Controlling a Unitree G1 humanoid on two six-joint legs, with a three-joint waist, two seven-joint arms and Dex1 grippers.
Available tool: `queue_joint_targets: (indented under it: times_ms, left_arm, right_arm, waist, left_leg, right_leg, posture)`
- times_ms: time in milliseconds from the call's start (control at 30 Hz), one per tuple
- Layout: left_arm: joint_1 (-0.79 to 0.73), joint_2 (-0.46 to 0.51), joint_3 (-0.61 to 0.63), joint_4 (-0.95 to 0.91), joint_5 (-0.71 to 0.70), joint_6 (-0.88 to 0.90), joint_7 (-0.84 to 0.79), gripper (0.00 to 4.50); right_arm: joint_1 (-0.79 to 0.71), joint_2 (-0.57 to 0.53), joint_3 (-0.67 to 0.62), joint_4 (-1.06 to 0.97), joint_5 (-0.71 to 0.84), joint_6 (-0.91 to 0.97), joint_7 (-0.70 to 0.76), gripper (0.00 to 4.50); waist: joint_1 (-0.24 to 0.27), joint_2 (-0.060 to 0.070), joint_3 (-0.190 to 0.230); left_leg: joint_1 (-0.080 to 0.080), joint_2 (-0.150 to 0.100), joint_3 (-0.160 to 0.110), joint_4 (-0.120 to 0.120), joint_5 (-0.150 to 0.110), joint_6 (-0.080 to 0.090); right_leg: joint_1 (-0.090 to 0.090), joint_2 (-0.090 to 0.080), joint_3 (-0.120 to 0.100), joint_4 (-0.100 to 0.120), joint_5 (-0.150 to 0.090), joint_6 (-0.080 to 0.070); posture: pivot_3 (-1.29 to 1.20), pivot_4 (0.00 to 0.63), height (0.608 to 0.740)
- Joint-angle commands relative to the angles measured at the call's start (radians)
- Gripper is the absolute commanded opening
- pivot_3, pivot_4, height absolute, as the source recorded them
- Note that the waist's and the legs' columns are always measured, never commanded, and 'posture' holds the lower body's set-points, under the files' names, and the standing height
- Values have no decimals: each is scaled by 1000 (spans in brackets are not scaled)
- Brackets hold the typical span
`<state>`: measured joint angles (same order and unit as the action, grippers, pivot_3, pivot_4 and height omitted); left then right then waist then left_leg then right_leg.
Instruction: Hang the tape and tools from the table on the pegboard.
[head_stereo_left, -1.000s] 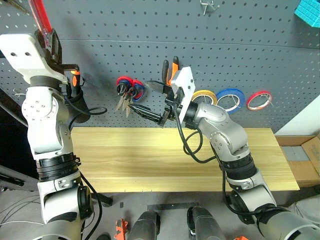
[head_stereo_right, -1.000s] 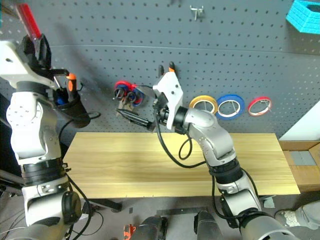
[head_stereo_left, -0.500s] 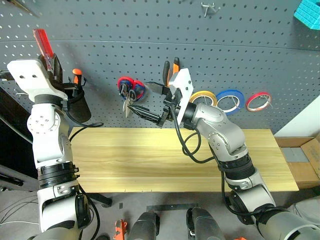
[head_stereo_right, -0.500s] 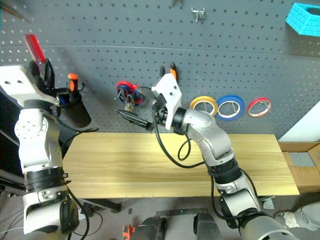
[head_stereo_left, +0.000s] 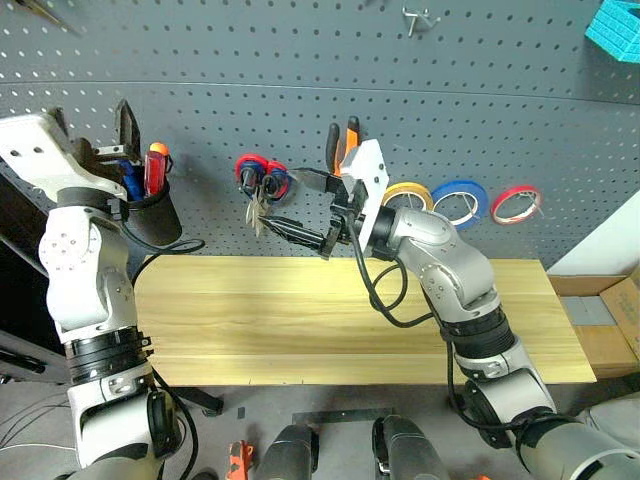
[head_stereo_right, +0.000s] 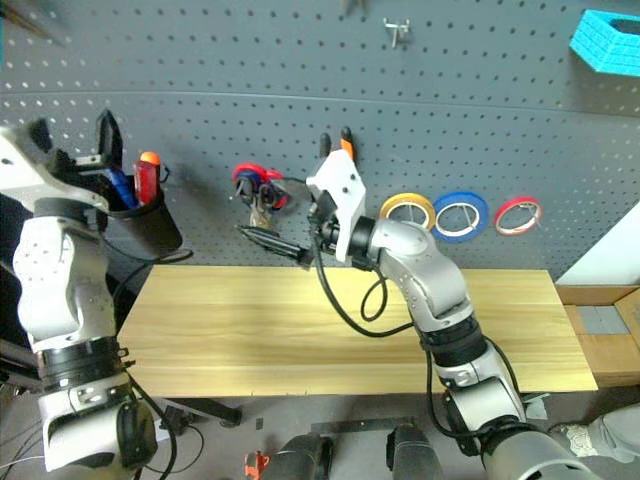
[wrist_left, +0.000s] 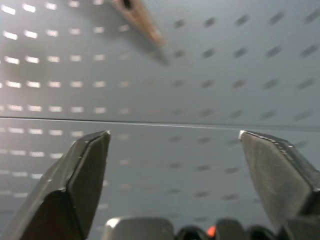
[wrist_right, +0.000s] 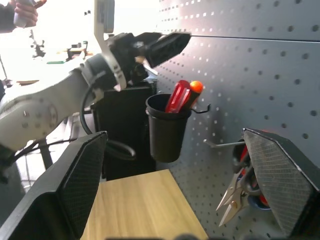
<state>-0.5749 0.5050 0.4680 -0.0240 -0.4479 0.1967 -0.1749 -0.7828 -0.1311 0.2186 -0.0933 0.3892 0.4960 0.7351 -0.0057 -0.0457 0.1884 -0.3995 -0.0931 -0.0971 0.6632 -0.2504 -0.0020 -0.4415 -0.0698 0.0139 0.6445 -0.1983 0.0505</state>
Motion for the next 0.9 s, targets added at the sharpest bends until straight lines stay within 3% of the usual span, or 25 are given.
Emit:
queue_joint_targets:
  times_ms: [33,167,433,633,900]
  left_arm:
    - [117,43,-5,-158,-143,134,-137,4382]
    - [283,85,-69,-238,-118,207,-205,4382]
    - [494,28,-162,-288,-88,251,-224,4382]
    - [542,-18,-219,-151,-10,197,-248,4382]
    - [540,-18,-174,-25,-1,182,-277,4382]
  right_arm:
    - [54,-57,-40,-129,99,52,69,4500]
    - [133,-118,-88,-169,144,115,42,4500]
    - [367,-198,-206,-116,74,115,-113,4500]
    - [482,-218,-303,72,-9,5,-207,4500]
    - [564,-232,-352,140,-50,-72,-232,4500]
  waist:
    - [-3,1,-1]
    - [-4,1,-1]
    - [3,3,-1]
    - [3,7,-4]
    - [-8,12,-6]
  left_leg:
    - [0,0,0,0,0,0]
    - [1,1,0,0,0,0]
    - [6,1,0,-1,-3,5]
    - [8,1,2,-1,-3,5]
    - [16,2,3,-2,-3,6]
  right_leg:
    - [0,0,0,0,0,0]
    - [0,0,1,0,0,0]
    - [6,-1,1,0,0,-1]
    - [8,-1,2,-1,0,-1]
    - [17,-1,2,-2,-2,-2]
  posture:
    - [35,121,740]
    - [28,134,740]
    - [2,145,740]
    - [-15,141,740]
    - [-36,145,740]
